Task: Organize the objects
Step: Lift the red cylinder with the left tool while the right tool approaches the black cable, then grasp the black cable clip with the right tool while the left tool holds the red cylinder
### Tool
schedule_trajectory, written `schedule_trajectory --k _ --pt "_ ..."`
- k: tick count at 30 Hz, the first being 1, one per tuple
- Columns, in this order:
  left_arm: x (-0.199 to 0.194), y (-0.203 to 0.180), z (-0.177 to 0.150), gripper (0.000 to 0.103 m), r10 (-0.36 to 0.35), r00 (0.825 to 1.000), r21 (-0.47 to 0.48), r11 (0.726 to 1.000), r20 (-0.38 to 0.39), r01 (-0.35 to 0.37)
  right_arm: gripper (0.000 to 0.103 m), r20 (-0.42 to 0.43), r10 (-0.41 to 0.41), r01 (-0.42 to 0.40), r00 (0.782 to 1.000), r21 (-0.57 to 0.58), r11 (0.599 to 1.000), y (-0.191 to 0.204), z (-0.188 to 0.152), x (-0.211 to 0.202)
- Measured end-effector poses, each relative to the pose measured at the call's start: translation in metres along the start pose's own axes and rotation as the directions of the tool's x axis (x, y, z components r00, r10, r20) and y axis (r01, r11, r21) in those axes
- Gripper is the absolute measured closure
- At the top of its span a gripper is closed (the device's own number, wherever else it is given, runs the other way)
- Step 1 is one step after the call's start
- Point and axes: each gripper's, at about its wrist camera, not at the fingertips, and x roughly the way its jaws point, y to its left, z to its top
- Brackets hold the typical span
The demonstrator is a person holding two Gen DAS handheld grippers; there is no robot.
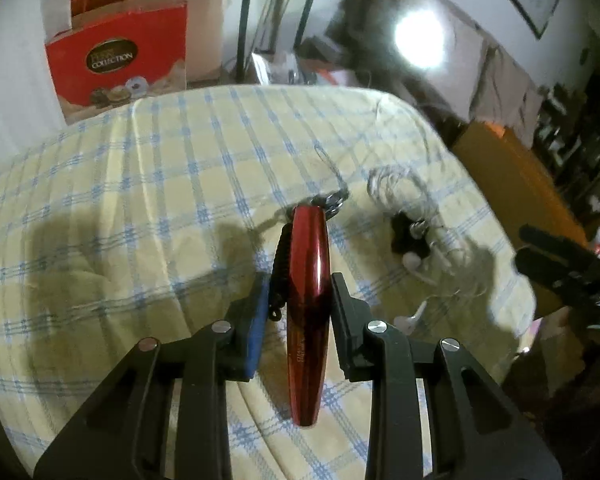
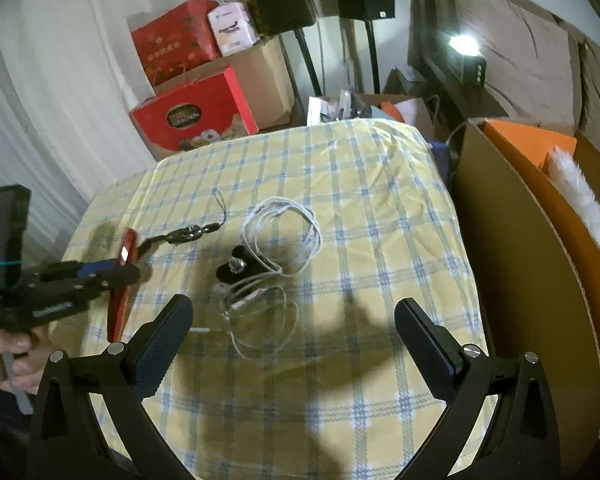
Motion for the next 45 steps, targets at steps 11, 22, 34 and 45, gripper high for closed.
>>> schedule_trajectory --k 11,22,34,45 --pt "-0.026 0.052 -0.001 0.076 -0.003 0.999 -0.097 0.995 0.040 0.007 0.001 -0.016 0.038 -0.041 0.999 -0.241 0.970 0.093 0.028 0.029" --pt "-0.011 0.088 -0.017 0.076 -0.034 0.999 -0.187 0.982 0.002 0.034 0.019 -0.349 0.054 -0.200 0.936 -0.399 0.895 0.163 0.061 0.141" --pt "-0.007 0.101 -0.021 0.076 -0.029 1.000 -0.232 0.972 -0.008 0.026 0.097 -0.284 0.034 -0.194 0.958 -0.559 0.806 0.199 0.055 0.161" --pt "-0.010 0.114 -0.016 0.084 -0.042 0.999 -0.261 0.965 0.007 0.042 0.097 -0.228 -0.026 -0.103 0.973 -0.537 0.837 0.181 0.060 0.150"
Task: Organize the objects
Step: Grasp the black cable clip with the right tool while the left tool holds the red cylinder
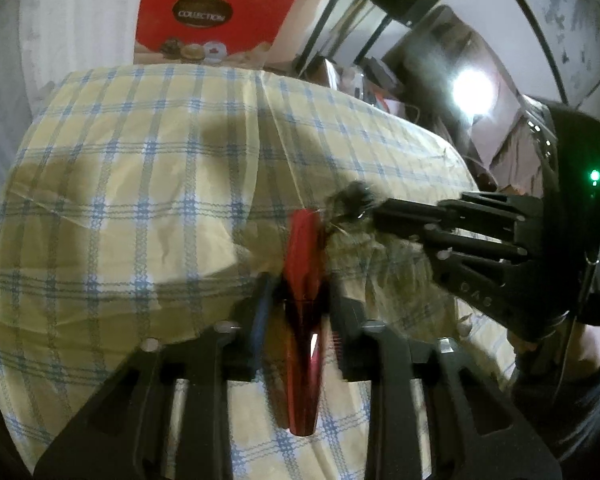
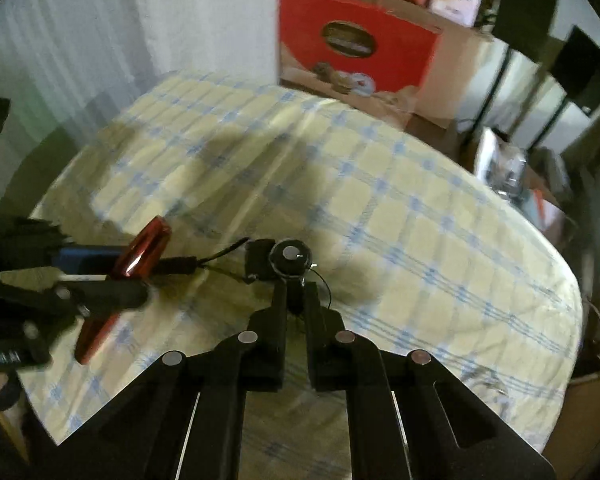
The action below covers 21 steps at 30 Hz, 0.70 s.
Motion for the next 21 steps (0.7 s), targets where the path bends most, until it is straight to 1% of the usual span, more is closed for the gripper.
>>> schedule_trajectory --k 1,2,3,5,8,10,12,13,14,15,17,18,19,21 --pt "0.002 0.003 0.001 0.084 0.008 1.000 -0.009 1.000 0.000 -0.008 0.097 -0.005 -0.044 0.044 0.999 -0.002 0.999 -0.002 -0.001 0.001" --pt "0.003 0.004 0.001 0.084 0.007 1.000 -0.011 1.000 -0.001 -0.007 0.097 -0.023 -0.068 0.068 0.997 0.003 0.998 -0.007 -0.003 0.001" --pt "0.005 0.006 0.001 0.084 0.004 1.000 -0.016 1.000 -0.005 -0.004 0.097 -0.029 -0.043 0.043 0.999 0.024 0.999 -0.011 -0.005 0.000" --pt "0.005 0.007 0.002 0.084 0.000 1.000 -0.020 1.000 -0.005 0.000 0.097 -0.025 -0.021 0.022 0.999 0.043 0.999 -0.014 -0.009 -0.004" --pt "0.005 0.008 0.003 0.084 0.007 1.000 -0.019 1.000 -0.003 -0.007 0.097 -0.037 -0.047 0.048 0.998 0.019 0.999 -0.011 -0.015 -0.010" --pt "0.004 0.012 0.004 0.084 0.014 1.000 -0.023 1.000 -0.001 -0.015 0.097 -0.054 -0.054 0.055 0.997 0.022 0.998 -0.012 -0.020 -0.013" --pt "0.002 0.016 0.005 0.084 0.028 1.000 -0.035 0.999 0.005 -0.028 0.097 -0.081 -0.058 0.061 0.995 0.038 0.997 -0.012 -0.026 -0.018" --pt "0.000 0.017 0.004 0.084 0.032 0.999 -0.039 0.999 0.003 -0.032 0.095 -0.114 -0.051 0.054 0.992 0.024 0.998 -0.006 -0.030 -0.020" --pt "0.001 0.019 0.004 0.084 0.033 0.999 -0.035 0.999 -0.005 -0.033 0.095 -0.151 -0.028 0.027 0.988 -0.010 1.000 0.005 -0.033 -0.022" --pt "0.000 0.018 0.003 0.084 0.034 0.999 -0.029 0.999 -0.008 -0.034 0.093 -0.160 -0.015 0.012 0.987 -0.022 1.000 0.011 -0.034 -0.023" --pt "-0.001 0.014 0.003 0.084 0.043 0.999 -0.019 0.999 -0.008 -0.044 0.083 -0.171 0.043 -0.051 0.984 -0.042 0.998 0.026 -0.036 -0.030" --pt "0.000 0.012 0.002 0.084 0.048 0.999 -0.014 0.999 -0.010 -0.048 0.073 -0.160 0.081 -0.089 0.984 -0.044 0.995 0.030 -0.036 -0.036" --pt "0.001 0.010 0.002 0.084 0.050 0.999 -0.007 0.999 -0.012 -0.050 0.064 -0.137 0.099 -0.104 0.986 -0.033 0.994 0.030 -0.034 -0.042" --pt "0.002 0.005 0.000 0.084 0.058 0.998 0.003 0.998 -0.018 -0.058 0.058 -0.115 0.082 -0.084 0.990 -0.010 0.996 0.022 -0.032 -0.047"
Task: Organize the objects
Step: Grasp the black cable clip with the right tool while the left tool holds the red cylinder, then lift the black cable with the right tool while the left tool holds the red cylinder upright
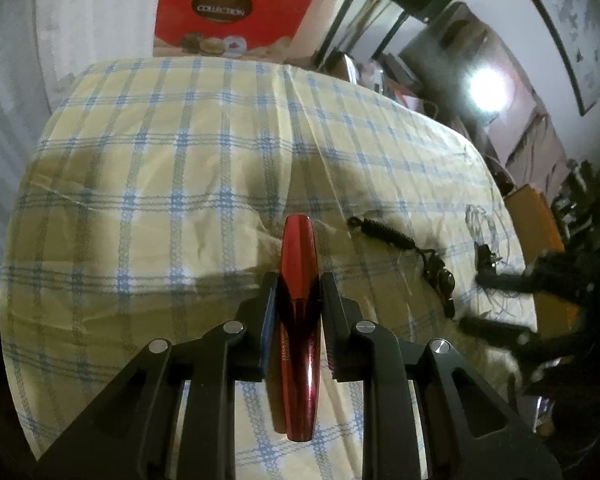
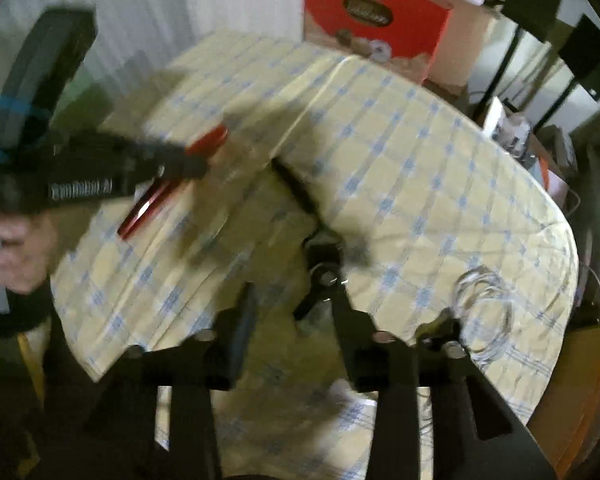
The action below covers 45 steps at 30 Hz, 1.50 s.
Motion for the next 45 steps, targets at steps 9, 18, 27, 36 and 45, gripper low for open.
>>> schedule_trajectory --k 9,18,27,36,45 --pt "-0.001 -0.013 -0.005 0.084 0.031 0.999 0.022 0.999 0.012 -0.031 0.046 -0.033 -0.063 0.065 0.997 0.075 0.995 -0.011 0.002 0.023" --pt "0.002 -0.023 -0.006 0.073 0.061 0.997 0.062 0.996 0.037 -0.063 0.079 -0.022 -0.028 0.030 0.999 0.074 0.997 -0.004 0.004 0.033" --pt "0.002 -0.025 -0.005 0.076 0.063 0.997 0.039 0.997 0.051 -0.065 0.080 0.043 -0.026 0.020 0.999 0.124 0.992 -0.005 0.005 0.018" --pt "-0.005 -0.007 -0.002 0.085 0.001 0.996 -0.024 1.000 0.087 0.001 0.080 0.094 0.003 -0.016 0.996 0.144 0.989 -0.005 0.011 -0.006" --pt "-0.046 -0.021 -0.004 0.085 -0.181 0.961 0.116 0.980 0.209 0.160 0.080 0.171 -0.003 -0.026 0.985 0.164 0.986 -0.007 0.017 -0.028"
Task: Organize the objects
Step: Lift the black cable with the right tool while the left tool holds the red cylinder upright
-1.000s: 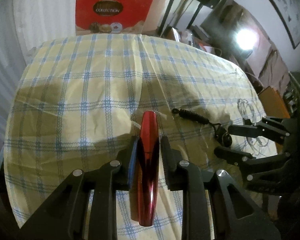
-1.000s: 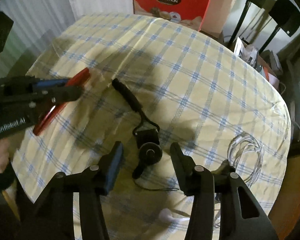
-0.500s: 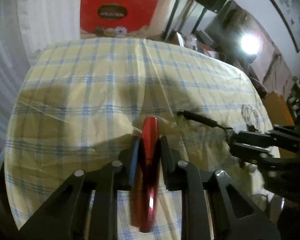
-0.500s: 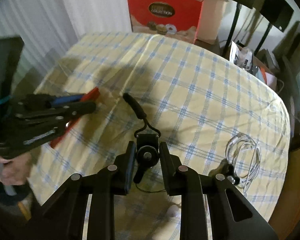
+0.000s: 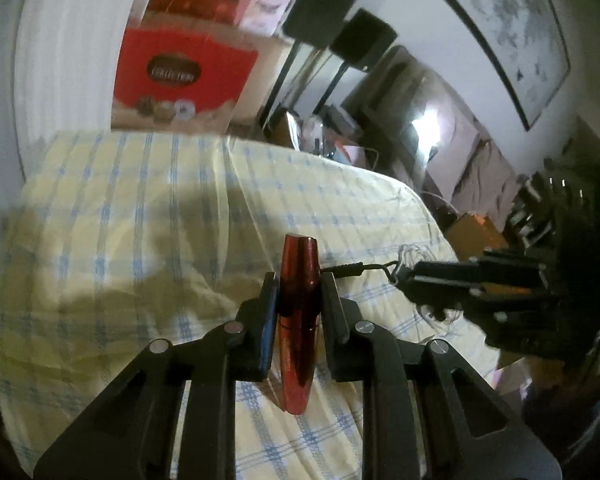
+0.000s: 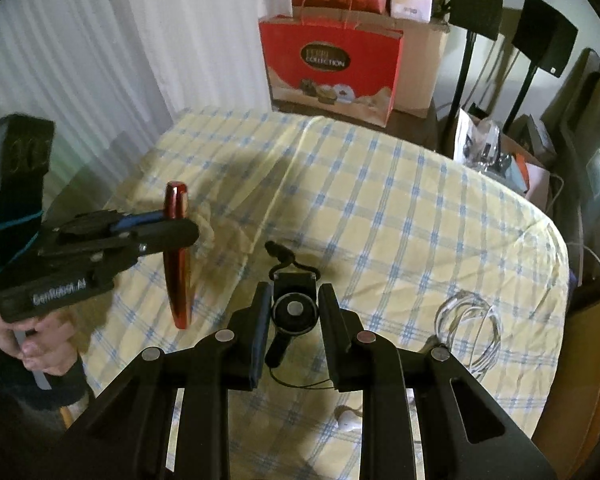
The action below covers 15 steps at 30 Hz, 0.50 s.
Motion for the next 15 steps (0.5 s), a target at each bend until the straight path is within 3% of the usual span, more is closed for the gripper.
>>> schedule_trajectory --k 5,7,11,15 --pt "-0.005 -0.015 0.001 0.085 0.009 1.000 0.060 0.998 0.025 -0.011 0.080 0.016 0.009 -0.009 1.000 0.018 1.000 -0.006 -0.001 -0.005" --pt "-0.015 -0.022 0.004 0.085 0.043 0.996 0.080 0.996 0.077 -0.049 0.080 0.009 0.015 -0.015 1.000 0.012 1.000 -0.007 -0.003 -0.006" --pt "-0.037 -0.039 0.004 0.085 0.044 0.984 0.141 0.988 0.172 -0.069 0.080 0.006 0.001 -0.001 1.000 0.013 1.000 -0.014 -0.006 -0.008" --pt "-0.022 -0.043 0.003 0.085 0.068 0.982 0.177 0.979 0.176 -0.100 0.080 0.014 0.001 -0.001 1.000 0.027 1.000 -0.018 -0.009 -0.011"
